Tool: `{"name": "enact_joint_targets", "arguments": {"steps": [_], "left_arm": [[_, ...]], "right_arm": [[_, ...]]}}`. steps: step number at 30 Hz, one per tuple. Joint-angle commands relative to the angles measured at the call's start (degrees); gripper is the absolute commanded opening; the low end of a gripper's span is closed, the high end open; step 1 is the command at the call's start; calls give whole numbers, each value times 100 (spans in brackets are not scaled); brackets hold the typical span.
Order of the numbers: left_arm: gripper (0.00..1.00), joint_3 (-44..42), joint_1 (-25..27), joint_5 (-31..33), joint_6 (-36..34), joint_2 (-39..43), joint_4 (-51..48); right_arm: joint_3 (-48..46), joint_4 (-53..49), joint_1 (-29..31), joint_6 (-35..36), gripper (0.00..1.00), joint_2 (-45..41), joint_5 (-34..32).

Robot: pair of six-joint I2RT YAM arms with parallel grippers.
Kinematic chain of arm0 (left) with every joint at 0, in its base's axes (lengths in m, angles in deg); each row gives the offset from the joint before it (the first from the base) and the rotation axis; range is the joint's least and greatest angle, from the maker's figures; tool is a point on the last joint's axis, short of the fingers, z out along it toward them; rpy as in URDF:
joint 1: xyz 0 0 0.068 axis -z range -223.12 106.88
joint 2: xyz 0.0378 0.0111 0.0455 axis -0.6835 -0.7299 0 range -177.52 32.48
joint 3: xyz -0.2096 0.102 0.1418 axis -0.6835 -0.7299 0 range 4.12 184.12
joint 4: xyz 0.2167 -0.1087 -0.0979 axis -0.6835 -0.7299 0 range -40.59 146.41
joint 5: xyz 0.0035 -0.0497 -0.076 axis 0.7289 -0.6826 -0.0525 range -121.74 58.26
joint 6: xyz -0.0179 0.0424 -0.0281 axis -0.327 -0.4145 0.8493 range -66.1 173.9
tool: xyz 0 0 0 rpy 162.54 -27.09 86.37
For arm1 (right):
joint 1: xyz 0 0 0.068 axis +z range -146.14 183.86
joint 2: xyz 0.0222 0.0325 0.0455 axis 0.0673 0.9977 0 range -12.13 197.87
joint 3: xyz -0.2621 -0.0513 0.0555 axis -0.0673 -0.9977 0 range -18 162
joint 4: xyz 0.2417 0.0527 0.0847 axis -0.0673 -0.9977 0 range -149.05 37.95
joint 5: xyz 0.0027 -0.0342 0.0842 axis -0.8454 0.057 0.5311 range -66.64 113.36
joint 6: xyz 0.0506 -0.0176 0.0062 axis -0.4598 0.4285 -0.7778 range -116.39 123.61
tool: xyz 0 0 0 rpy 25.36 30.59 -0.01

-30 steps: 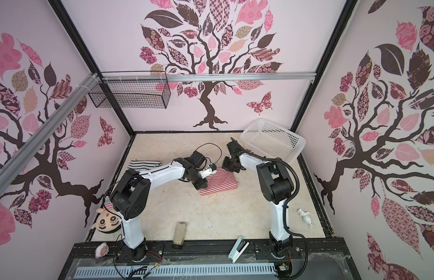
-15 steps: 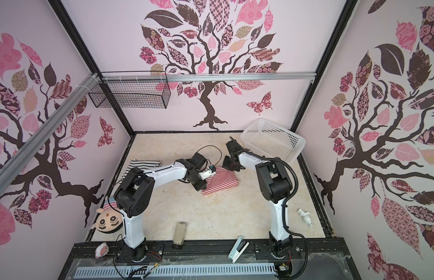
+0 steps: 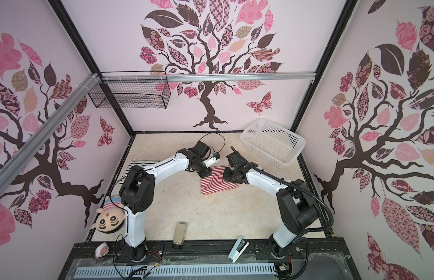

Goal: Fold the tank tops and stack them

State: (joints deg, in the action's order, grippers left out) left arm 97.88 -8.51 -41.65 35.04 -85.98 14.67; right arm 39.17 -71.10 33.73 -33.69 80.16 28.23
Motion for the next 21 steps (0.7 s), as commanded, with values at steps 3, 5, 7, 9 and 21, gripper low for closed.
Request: {"name": "enact_joint_targets", "arguments": {"steps": [3,5,7,9,21], "left_arm": [[24,580,-38,-11,36,-679,-200],[24,776,-45,59,30,-889,-240],[24,964,-53,83,-9,-1073,-334],[24,1063,-68,130,-20,-1205,-344],[24,1285,-86,185,-50,-1224,-531]], "right_arm": [[-344,199,-25,-40,16,132,-53],[-565,291,-22,-67,16,150,-81],[-778,322,-25,-155,16,112,-177],[-960,375,-25,-210,16,80,-206],[-1401,355,-25,-269,16,-341,-170]]}}
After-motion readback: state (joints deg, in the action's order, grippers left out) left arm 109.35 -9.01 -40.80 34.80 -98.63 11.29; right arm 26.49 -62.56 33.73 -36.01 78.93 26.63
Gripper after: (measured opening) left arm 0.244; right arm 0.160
